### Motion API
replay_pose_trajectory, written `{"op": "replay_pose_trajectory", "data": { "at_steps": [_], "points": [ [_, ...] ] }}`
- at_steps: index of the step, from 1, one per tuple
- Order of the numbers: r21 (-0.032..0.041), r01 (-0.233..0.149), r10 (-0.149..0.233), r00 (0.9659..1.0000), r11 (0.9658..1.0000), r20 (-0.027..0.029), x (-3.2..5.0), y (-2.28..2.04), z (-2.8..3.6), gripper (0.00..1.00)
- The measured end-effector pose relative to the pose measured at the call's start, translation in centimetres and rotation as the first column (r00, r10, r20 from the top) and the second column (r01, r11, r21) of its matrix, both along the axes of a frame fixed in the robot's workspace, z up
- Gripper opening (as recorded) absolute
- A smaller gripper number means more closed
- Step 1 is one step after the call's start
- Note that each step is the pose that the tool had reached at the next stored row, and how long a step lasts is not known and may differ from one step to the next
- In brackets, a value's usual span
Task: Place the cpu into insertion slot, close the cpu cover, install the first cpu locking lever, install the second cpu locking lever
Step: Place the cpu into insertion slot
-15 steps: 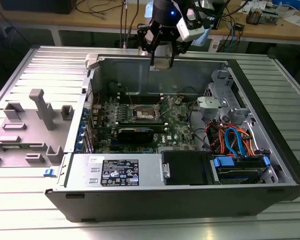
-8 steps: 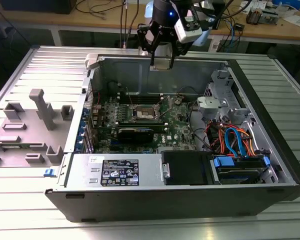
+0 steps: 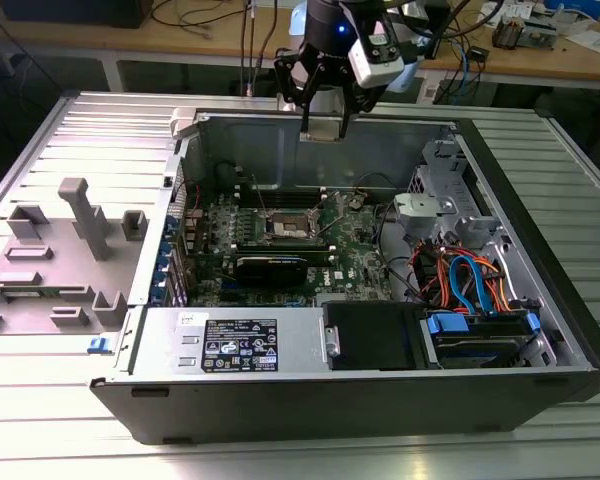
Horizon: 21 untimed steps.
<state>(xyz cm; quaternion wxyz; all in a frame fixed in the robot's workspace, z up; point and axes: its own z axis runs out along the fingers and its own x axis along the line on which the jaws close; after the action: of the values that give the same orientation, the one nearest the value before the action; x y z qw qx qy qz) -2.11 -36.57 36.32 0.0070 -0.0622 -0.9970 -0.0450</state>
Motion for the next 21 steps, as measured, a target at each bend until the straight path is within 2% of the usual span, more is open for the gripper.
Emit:
{"op": "replay_pose_trajectory", "data": {
  "at_steps": [2,5,9,18,21],
  "points": [
    [0.0002,0.008,-0.008,1.0,1.0,0.0,0.0,-0.04,-0.04,0.54],
    [0.0003,0.009,-0.009,1.0,1.0,0.0001,-0.16,-0.45,-0.06,0.54],
    [0.0001,0.008,-0.008,1.0,1.0,0.0001,-0.51,-0.5,-0.07,0.54],
    [0.0002,0.009,-0.009,1.0,1.0,0.0001,-0.57,-0.56,-0.11,0.54],
    [0.0001,0.009,-0.009,1.0,1.0,0.0,-0.57,-0.74,-0.11,0.54]
  ]
}}
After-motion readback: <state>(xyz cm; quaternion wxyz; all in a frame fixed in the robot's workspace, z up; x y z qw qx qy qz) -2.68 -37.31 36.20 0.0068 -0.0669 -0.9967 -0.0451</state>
